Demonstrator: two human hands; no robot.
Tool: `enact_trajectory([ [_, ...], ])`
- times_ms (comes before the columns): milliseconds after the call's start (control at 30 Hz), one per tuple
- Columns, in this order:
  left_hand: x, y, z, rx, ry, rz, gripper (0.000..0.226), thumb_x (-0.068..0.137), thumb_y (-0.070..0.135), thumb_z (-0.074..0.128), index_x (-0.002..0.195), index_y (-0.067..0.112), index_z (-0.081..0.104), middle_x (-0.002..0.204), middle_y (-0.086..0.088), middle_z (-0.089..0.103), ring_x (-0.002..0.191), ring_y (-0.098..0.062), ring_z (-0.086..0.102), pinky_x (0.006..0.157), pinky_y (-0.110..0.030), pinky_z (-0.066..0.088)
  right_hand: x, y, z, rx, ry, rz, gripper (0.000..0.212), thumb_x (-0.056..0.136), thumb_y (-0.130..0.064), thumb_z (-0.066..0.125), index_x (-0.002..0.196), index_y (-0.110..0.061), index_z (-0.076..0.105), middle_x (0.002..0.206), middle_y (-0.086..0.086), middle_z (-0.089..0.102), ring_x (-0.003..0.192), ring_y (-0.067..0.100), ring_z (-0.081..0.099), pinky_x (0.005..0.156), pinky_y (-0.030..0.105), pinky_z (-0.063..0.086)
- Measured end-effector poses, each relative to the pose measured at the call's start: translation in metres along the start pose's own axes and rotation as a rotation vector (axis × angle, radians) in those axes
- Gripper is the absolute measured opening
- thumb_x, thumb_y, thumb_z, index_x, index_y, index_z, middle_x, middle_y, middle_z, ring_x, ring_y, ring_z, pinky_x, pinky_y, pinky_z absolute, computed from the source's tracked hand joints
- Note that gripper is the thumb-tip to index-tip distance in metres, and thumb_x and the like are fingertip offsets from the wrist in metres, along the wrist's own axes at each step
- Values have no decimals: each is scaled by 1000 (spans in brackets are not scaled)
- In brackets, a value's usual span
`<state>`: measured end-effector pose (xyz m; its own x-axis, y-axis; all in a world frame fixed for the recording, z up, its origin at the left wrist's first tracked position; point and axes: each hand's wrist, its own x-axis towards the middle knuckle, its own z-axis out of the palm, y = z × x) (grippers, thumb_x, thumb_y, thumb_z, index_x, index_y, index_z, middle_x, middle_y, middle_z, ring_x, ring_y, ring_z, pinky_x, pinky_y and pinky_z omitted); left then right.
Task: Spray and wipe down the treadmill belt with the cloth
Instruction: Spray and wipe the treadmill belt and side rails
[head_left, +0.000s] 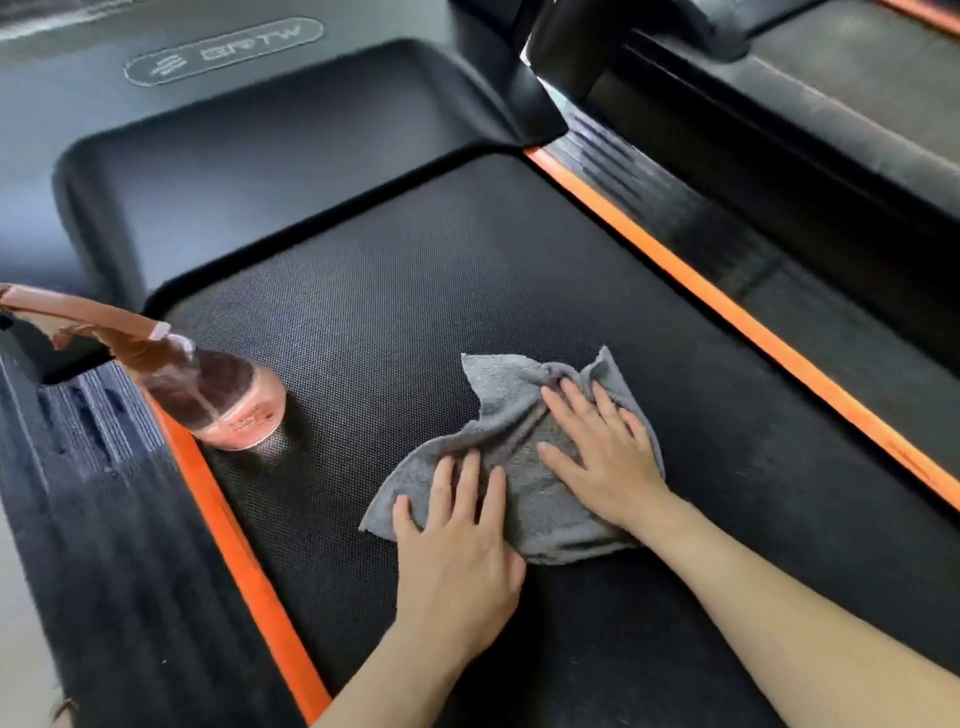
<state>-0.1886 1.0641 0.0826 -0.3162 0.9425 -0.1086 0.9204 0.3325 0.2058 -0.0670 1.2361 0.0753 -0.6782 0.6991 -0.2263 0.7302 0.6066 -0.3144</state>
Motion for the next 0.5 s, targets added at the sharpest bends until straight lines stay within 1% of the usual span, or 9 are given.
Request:
enact_trajectory([
  [33,8,13,-2,-9,13,2,65,74,42,44,130,13,61,145,-13,51,133,-31,48,92,-60,44,-1,13,-10,123,31,-8,68,89,-64,22,155,-46,13,160,-23,3,153,10,3,123,45,12],
  [67,14,20,-4,-10,39,19,63,75,42,44,128,13,61,146,-13,50,133,-30,48,92,-57,43,-2,25,-17,221,98,-5,65,92,-54,32,155,-42,21,161,-20,14,152,9,10,122,46,19],
  [100,20,26,-5,-12,60,47,61,77,42,44,129,13,60,147,-13,49,134,-29,48,95,-56,42,-4,40,-23,261,171,19,63,93,-45,38,155,-38,26,161,-15,22,152,10,14,119,48,25],
  [167,35,39,3,-23,45,74,65,85,49,43,139,15,54,152,-13,44,140,-28,42,105,-58,37,-10,72,-26,161,273,83,61,95,-39,38,155,-30,29,163,-5,25,151,14,18,114,51,32],
  [234,47,46,18,-11,7,52,70,89,57,39,147,17,45,156,-13,37,145,-29,33,112,-62,26,-14,87,-18,77,314,75,61,96,-39,35,155,-24,30,163,3,26,149,19,24,110,52,37],
  [300,60,55,33,-4,-5,20,72,90,59,38,150,19,41,159,-14,32,148,-30,27,113,-64,17,-13,92,-7,101,387,55,61,94,-36,38,153,-21,32,160,7,31,146,24,32,106,51,39],
  [367,77,70,38,-4,0,13,74,88,58,40,150,18,41,159,-15,30,149,-31,25,113,-66,17,-11,98,-2,178,484,95,60,93,-31,42,150,-19,33,157,9,36,144,27,36,106,50,39],
  [400,85,75,35,-9,30,13,74,87,57,41,149,17,42,159,-14,31,148,-31,26,112,-66,20,-11,97,-1,207,540,113,58,92,-30,43,148,-18,34,156,10,39,142,28,38,106,49,38],
  [501,122,106,22,-69,133,33,70,88,51,41,145,12,46,156,-14,37,146,-29,32,114,-60,24,-14,107,0,262,681,149,50,91,-23,44,139,-14,41,144,14,48,135,29,44,106,47,40],
])
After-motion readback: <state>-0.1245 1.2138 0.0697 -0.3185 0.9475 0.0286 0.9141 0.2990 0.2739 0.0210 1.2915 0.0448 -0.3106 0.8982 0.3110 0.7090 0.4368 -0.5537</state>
